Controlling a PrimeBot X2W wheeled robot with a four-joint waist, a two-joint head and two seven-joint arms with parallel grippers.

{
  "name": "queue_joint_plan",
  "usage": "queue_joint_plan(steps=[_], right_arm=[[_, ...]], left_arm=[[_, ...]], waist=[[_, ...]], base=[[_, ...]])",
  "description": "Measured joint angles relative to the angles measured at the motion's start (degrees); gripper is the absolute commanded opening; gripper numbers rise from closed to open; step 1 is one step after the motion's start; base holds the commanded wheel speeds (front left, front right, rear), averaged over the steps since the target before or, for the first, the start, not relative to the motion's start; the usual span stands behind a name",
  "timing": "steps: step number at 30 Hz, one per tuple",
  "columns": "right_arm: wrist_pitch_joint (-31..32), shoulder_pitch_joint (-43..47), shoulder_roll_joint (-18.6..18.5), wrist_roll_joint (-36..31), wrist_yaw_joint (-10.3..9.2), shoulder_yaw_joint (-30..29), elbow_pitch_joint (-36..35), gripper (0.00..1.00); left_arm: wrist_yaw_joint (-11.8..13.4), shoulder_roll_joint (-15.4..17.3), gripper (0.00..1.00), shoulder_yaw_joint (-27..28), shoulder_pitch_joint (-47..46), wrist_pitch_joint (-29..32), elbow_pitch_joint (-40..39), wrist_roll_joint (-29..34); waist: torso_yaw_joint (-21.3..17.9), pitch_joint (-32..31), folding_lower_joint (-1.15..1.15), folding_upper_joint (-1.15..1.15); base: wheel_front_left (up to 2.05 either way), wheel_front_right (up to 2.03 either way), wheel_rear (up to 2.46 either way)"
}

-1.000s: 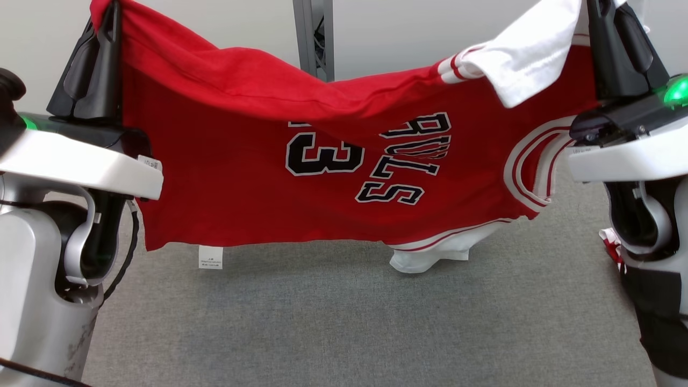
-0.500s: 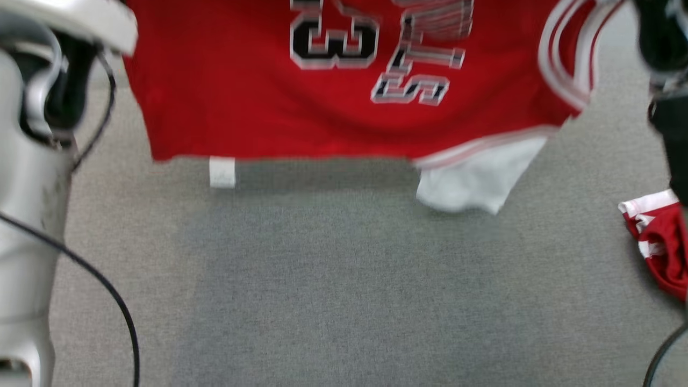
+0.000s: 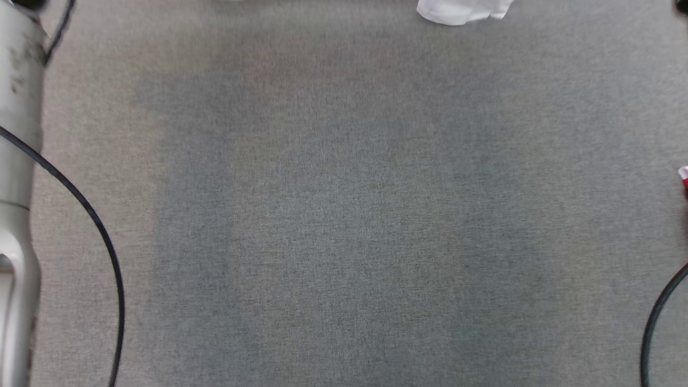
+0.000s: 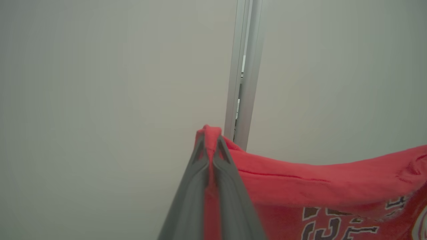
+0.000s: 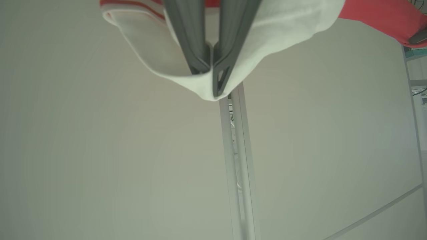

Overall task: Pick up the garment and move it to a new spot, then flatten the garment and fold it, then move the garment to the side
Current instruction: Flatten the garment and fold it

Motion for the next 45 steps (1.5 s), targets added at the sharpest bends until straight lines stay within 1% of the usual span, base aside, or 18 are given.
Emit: queue_joint_plan(steps=[1, 2, 4, 6, 9, 12, 14, 16, 19, 21, 24, 26, 31, 33, 35, 38, 41, 45], right_arm=[[-0.1, 1.7, 0.0, 0.7, 0.00, 0.5, -0.4, 0.00], [-0.1, 5.6, -0.1, 2.5, 0.00, 1.5, -1.8, 0.00], [-0.1, 10.2, -0.2, 4.5, 0.00, 2.3, -4.2, 0.00], [-0.1, 16.2, -0.4, 6.7, 0.00, 2.6, -6.8, 0.00], [-0.1, 26.7, -0.3, 10.1, 0.00, 1.8, -12.1, 0.00], [-0.1, 36.4, -0.5, 12.2, 0.00, 0.2, -17.6, 0.00], [-0.1, 43.0, -0.7, 12.8, 0.00, 0.0, -20.2, 0.00], [-0.1, 49.8, -0.3, 13.7, 0.00, 0.1, -22.5, 0.00], [-0.1, 58.5, 0.1, 15.3, 0.00, -0.1, -25.8, 0.00], [-0.1, 64.1, 0.2, 16.2, 0.00, -0.5, -28.1, 0.00], [-0.1, 72.4, 0.4, 16.9, 0.00, -1.5, -31.2, 0.00], [0.8, 77.5, 0.5, 16.8, 0.00, -2.8, -33.7, 0.00], [5.5, 89.0, 2.1, 15.2, 0.00, -7.0, -40.0, 0.00], [8.1, 93.6, 2.9, 13.9, 0.00, -8.7, -42.7, 0.00], [11.1, 97.7, 4.0, 12.8, 0.00, -10.2, -45.3, 0.00], [14.9, 102.9, 5.3, 11.4, 0.00, -12.3, -49.1, 0.00], [18.1, 107.4, 6.1, 10.2, 0.00, -14.2, -52.5, 0.00], [20.6, 112.1, 6.3, 10.1, 0.00, -16.4, -56.1, 0.00]], left_arm=[[0.0, -0.2, 0.00, -0.2, 0.9, -1.1, 0.9, -0.5], [-0.2, -0.7, 0.00, -0.4, 3.4, -2.8, 2.3, -2.0], [-0.3, -1.0, 0.00, -1.6, 6.6, -4.1, 2.4, -2.3], [-0.4, -1.3, 0.00, -2.8, 11.1, -5.2, 1.4, -3.2], [-0.4, -0.4, 0.00, -3.6, 19.1, -6.0, -1.4, -3.4], [-0.4, 0.0, 0.00, -1.5, 27.2, -6.1, -7.1, -3.5], [0.0, 0.3, 0.00, -0.2, 33.1, -6.2, -12.0, -2.9], [0.2, -0.2, 0.00, 0.2, 40.1, -6.3, -15.9, -2.4], [1.1, -0.4, 0.00, 0.7, 48.8, -6.2, -20.6, -2.4], [1.7, -0.5, 0.00, 1.4, 53.1, -6.2, -23.7, -3.6], [3.2, -0.5, 0.00, 1.4, 60.8, -5.3, -28.7, -4.7], [4.6, 0.3, 0.00, 1.7, 65.5, -3.8, -32.4, -5.6], [8.5, 2.3, 0.00, 2.3, 76.7, 1.2, -41.5, -7.6], [10.6, 3.2, 0.00, 2.6, 81.0, 3.0, -45.8, -8.2], [12.2, 3.9, 0.00, 2.8, 85.0, 4.8, -49.8, -8.9], [14.5, 5.3, 0.00, 2.9, 89.8, 8.1, -54.7, -9.6], [16.3, 6.3, 0.00, 3.2, 93.7, 10.8, -58.3, -10.5], [18.5, 7.6, 0.00, 3.9, 96.9, 13.5, -61.7, -11.5]], waist=[[0.0, 0.8, 0.00, 0.00], [0.1, 2.2, 0.00, 0.00], [0.3, 3.4, 0.00, 0.00], [0.6, 3.7, 0.00, 0.00], [0.4, 2.6, 0.00, 0.00], [0.4, 0.7, 0.00, 0.00], [0.4, -0.6, 0.00, 0.00], [0.4, -2.1, 0.00, 0.00], [0.3, -4.2, 0.00, 0.00], [0.1, -5.6, 0.00, 0.00], [-0.3, -7.6, 0.00, 0.00], [-0.7, -9.0, 0.00, 0.00], [-1.7, -12.6, 0.00, 0.00], [-2.0, -14.0, 0.00, 0.00], [-2.3, -15.2, 0.00, 0.00], [-2.7, -16.4, 0.00, 0.00], [-3.0, -16.7, 0.00, 0.00], [-2.9, -16.3, 0.00, 0.00]], base=[[0.00, 0.00, 0.00], [0.00, 0.00, 0.00], [0.00, 0.00, 0.00], [0.00, 0.00, 0.00], [0.00, 0.00, 0.00], [0.00, 0.00, 0.00], [0.00, 0.00, 0.00], [0.00, 0.00, 0.00], [0.00, 0.00, 0.00], [0.00, 0.00, 0.00], [0.00, 0.00, 0.00], [0.00, 0.00, 0.00], [0.00, 0.00, 0.00], [0.00, 0.00, 0.00], [0.00, 0.00, 0.00], [0.00, 0.00, 0.00], [0.00, 0.00, 0.00], [0.00, 0.00, 0.00]])
